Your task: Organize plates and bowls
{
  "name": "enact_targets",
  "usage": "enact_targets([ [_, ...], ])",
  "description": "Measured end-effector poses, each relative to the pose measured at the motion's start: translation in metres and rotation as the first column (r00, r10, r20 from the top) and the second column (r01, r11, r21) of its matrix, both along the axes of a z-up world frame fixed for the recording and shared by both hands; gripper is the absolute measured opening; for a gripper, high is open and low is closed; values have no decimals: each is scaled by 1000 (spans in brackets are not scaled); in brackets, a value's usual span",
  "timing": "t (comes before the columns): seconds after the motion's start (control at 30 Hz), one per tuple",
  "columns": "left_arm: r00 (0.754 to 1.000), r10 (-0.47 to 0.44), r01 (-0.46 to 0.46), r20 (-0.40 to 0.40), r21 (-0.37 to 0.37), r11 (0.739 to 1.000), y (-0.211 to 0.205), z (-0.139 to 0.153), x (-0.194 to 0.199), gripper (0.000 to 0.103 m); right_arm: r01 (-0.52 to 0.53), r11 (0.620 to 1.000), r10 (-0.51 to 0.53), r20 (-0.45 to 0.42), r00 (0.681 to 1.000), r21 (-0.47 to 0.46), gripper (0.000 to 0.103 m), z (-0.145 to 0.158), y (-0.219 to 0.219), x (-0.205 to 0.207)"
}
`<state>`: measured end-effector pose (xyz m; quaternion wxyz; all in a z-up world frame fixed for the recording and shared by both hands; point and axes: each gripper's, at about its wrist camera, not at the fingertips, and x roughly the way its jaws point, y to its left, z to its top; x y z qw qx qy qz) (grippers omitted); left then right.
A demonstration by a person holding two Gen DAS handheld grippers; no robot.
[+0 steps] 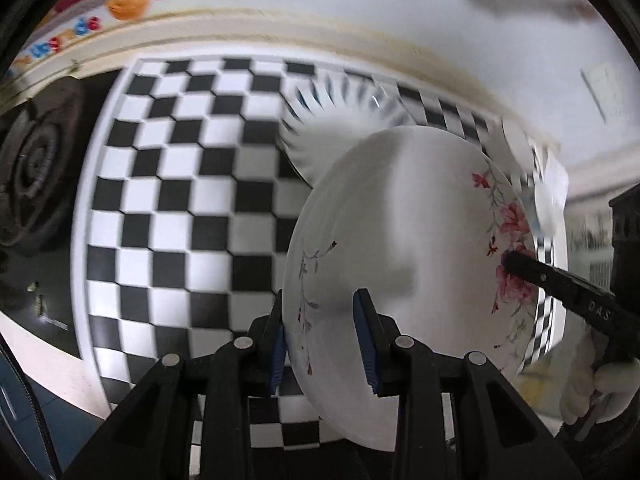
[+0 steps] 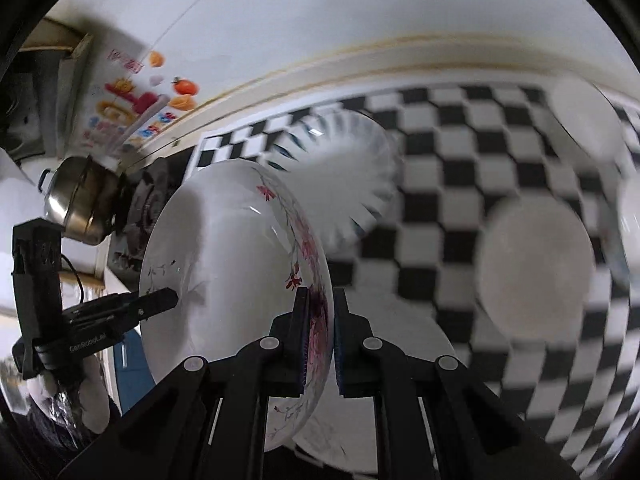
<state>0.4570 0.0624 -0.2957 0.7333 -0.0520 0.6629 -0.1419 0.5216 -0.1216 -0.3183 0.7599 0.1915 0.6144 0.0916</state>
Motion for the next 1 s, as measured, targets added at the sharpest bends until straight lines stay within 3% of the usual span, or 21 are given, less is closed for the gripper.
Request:
enact_targets([
  [0.2, 993, -101, 104, -62, 41, 994, -37, -30, -21, 28, 103, 995, -104, -61, 993, -13, 12, -32, -28, -65],
  [0.43, 979, -181, 188, -95, 77, 979, -68, -49, -34, 28, 185, 983, -185, -105, 977, -12, 12, -60, -55, -103],
  [1.0, 966, -224, 244, -133, 163, 956, -97, -76, -41, 28, 181, 983, -184, -143, 972, -37, 12, -83, -62, -106],
])
